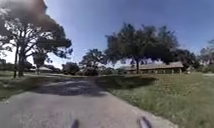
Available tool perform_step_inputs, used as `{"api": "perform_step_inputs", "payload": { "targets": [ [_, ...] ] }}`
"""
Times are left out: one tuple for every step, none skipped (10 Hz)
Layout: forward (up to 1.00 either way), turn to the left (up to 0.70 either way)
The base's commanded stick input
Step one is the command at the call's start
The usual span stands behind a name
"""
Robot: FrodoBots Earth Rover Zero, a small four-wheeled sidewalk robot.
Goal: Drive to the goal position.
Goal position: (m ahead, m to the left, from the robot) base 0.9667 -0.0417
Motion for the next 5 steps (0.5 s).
{"api": "perform_step_inputs", "payload": {
  "targets": [
    [0.70, 0.00],
    [0.70, 0.00],
    [0.70, 0.00],
    [0.70, 0.00],
    [0.70, 0.00]
  ]
}}
